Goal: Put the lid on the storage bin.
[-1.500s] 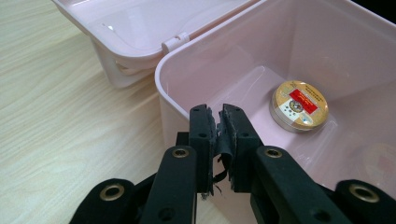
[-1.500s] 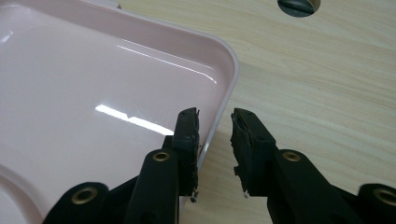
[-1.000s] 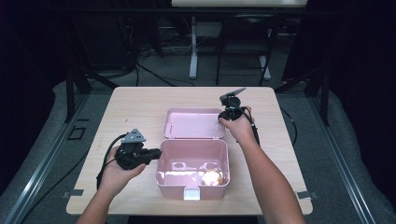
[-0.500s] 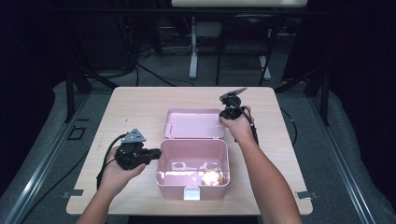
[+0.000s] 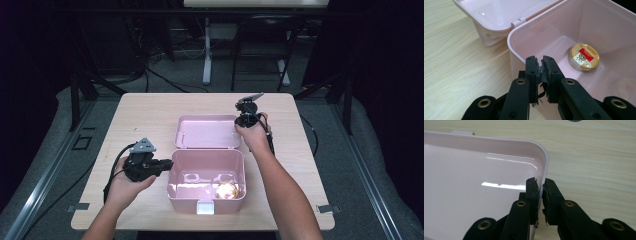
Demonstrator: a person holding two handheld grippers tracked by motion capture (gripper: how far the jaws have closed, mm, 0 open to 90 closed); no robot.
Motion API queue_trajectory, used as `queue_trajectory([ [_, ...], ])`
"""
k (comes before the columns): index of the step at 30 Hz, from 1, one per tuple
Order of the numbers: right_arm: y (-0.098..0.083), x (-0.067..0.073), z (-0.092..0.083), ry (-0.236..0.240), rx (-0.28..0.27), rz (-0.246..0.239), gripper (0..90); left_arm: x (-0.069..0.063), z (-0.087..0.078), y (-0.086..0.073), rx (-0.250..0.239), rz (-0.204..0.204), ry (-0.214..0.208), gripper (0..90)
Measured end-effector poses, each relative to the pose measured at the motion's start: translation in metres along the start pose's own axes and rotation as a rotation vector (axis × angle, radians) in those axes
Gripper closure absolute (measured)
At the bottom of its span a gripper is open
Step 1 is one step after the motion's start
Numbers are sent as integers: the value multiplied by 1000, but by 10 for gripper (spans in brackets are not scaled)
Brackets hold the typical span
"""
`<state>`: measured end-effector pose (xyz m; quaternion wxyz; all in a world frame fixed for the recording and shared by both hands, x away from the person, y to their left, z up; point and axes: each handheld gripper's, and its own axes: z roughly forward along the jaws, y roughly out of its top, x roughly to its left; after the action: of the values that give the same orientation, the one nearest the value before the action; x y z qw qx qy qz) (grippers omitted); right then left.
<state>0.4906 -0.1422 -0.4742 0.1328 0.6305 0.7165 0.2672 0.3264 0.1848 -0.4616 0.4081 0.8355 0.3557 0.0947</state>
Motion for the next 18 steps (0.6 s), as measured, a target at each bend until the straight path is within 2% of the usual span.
queue_trajectory([
  [10,2,4,-10,-13,-40,-17,848,0,0,0,1,0,-1,828],
  [18,3,6,-26,-3,-101,-19,855,0,0,0,1,-2,-1,828],
])
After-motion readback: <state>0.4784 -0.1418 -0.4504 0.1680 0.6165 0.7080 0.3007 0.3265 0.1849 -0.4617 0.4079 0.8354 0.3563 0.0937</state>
